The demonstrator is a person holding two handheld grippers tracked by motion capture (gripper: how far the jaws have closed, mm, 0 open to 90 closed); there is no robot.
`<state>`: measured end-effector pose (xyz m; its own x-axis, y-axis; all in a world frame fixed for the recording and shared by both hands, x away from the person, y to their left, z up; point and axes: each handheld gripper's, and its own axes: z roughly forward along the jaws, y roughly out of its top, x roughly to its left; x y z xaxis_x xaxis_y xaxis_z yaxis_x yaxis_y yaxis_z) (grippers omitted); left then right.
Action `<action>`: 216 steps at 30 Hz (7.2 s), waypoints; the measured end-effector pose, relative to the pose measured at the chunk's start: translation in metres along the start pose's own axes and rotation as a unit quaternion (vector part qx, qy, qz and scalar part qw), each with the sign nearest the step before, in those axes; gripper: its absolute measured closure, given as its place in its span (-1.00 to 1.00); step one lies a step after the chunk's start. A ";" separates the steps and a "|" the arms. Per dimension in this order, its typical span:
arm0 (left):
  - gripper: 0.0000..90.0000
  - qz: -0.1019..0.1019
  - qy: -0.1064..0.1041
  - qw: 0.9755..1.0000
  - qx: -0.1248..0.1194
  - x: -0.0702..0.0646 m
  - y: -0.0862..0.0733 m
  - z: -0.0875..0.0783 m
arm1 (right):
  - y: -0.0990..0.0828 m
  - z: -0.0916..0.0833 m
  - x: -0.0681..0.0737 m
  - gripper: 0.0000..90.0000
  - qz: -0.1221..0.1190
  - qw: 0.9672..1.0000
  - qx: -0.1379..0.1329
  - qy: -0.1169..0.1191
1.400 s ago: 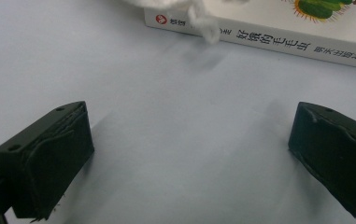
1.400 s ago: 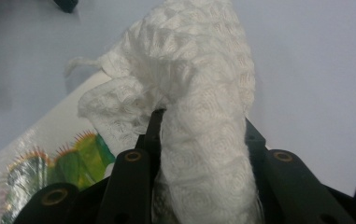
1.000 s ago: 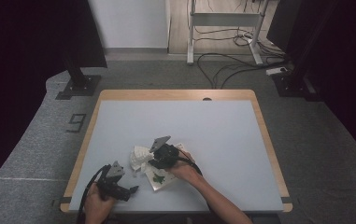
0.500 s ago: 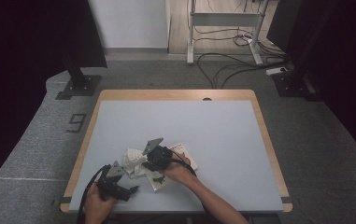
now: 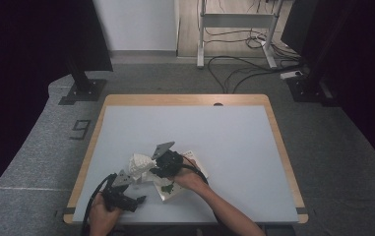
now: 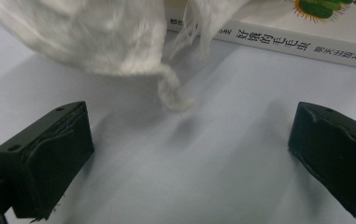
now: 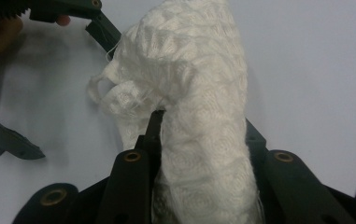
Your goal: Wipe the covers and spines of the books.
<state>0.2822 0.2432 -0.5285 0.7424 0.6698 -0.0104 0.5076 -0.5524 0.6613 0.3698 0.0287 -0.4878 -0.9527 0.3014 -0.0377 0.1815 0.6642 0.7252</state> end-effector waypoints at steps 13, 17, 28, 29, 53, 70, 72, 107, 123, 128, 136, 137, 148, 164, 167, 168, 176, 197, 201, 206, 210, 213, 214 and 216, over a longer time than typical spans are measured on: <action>-1.00 0.000 0.001 1.000 0.000 0.000 0.000 0.000 | 0.021 -0.024 -0.003 0.43 -0.012 1.000 -0.013 -0.010; -1.00 0.000 0.001 1.000 0.000 0.000 0.000 0.000 | 0.020 -0.027 -0.003 0.43 -0.011 1.000 -0.011 -0.009; -1.00 0.001 0.000 1.000 0.000 0.000 0.000 0.000 | 0.009 -0.041 -0.010 0.42 -0.004 1.000 -0.016 -0.016; -1.00 0.000 0.000 1.000 0.000 0.000 0.000 0.000 | 0.008 -0.043 -0.010 0.42 -0.003 1.000 -0.017 -0.018; -1.00 0.001 0.001 1.000 0.000 0.000 0.000 0.000 | -0.022 -0.071 -0.024 0.41 0.022 0.999 -0.019 -0.036; -1.00 0.002 0.001 1.000 0.000 0.000 0.000 0.000 | -0.040 -0.095 -0.029 0.41 0.039 0.998 -0.023 -0.052; -1.00 0.002 0.001 1.000 0.000 0.000 0.000 0.000 | -0.042 -0.099 -0.030 0.41 0.042 0.997 -0.024 -0.055; -1.00 0.002 0.001 1.000 -0.001 0.000 0.000 0.000 | -0.122 -0.184 -0.053 0.39 0.116 0.984 -0.031 -0.130; -1.00 0.001 0.000 1.000 -0.001 0.000 0.000 0.000 | -0.172 -0.227 -0.058 0.39 0.162 0.970 -0.030 -0.178; -1.00 0.001 0.000 1.000 -0.001 0.000 0.000 0.000 | -0.187 -0.240 -0.059 0.39 0.175 0.965 -0.024 -0.196; -1.00 0.000 0.001 1.000 -0.001 0.000 0.000 0.000 | -0.204 -0.256 -0.057 0.38 0.189 0.958 -0.020 -0.215; -1.00 0.000 0.000 1.000 -0.001 0.000 0.000 0.000 | -0.206 -0.257 -0.057 0.38 0.191 0.957 -0.020 -0.217; -1.00 0.000 0.001 1.000 -0.001 0.000 0.000 0.000 | -0.222 -0.242 -0.053 0.37 0.193 0.956 -0.001 -0.221; -1.00 0.000 0.001 1.000 0.000 0.000 0.000 0.000 | -0.244 -0.218 -0.050 0.16 0.200 0.955 0.024 -0.217; -1.00 -0.001 0.001 1.000 0.000 0.000 0.000 0.000 | -0.242 -0.217 -0.051 -0.11 0.191 0.956 0.033 -0.218; -1.00 0.000 0.001 1.000 0.000 0.000 0.000 0.000 | -0.241 -0.217 -0.051 -0.23 0.193 0.956 0.036 -0.217; -1.00 -0.001 0.001 1.000 0.000 0.000 0.000 0.000 | -0.234 -0.224 -0.052 -0.73 0.203 0.953 0.034 -0.222; -1.00 0.000 0.001 1.000 0.000 0.000 0.000 0.000 | -0.216 -0.232 -0.049 -1.00 0.179 0.960 0.013 -0.215; -1.00 -0.001 0.001 1.000 0.001 0.000 0.001 0.000 | -0.208 -0.227 -0.050 -1.00 0.170 0.963 0.013 -0.208; -1.00 -0.002 0.002 1.000 0.002 -0.001 0.001 0.001 | -0.196 -0.220 -0.048 -0.97 0.157 0.967 0.017 -0.201; -1.00 -0.001 0.002 1.000 0.002 -0.002 0.004 0.002 | -0.187 -0.216 -0.048 -0.96 0.150 0.969 0.015 -0.196; -1.00 0.007 -0.003 1.000 0.002 -0.004 0.009 0.006 | -0.181 -0.212 -0.047 -0.96 0.147 0.971 0.011 -0.191; -1.00 0.010 -0.007 1.000 0.002 -0.004 0.010 0.008 | -0.179 -0.211 -0.047 -0.96 0.144 0.971 0.010 -0.189; -1.00 0.015 -0.009 1.000 0.004 -0.005 0.014 0.011 | -0.175 -0.208 -0.047 -0.96 0.143 0.973 0.007 -0.182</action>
<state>0.2903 0.2267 -0.5276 0.7653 0.6436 -0.0048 0.4882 -0.5755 0.6561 0.3316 -0.2442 -0.4701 -0.7134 0.6964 -0.0780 0.4328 0.5255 0.7324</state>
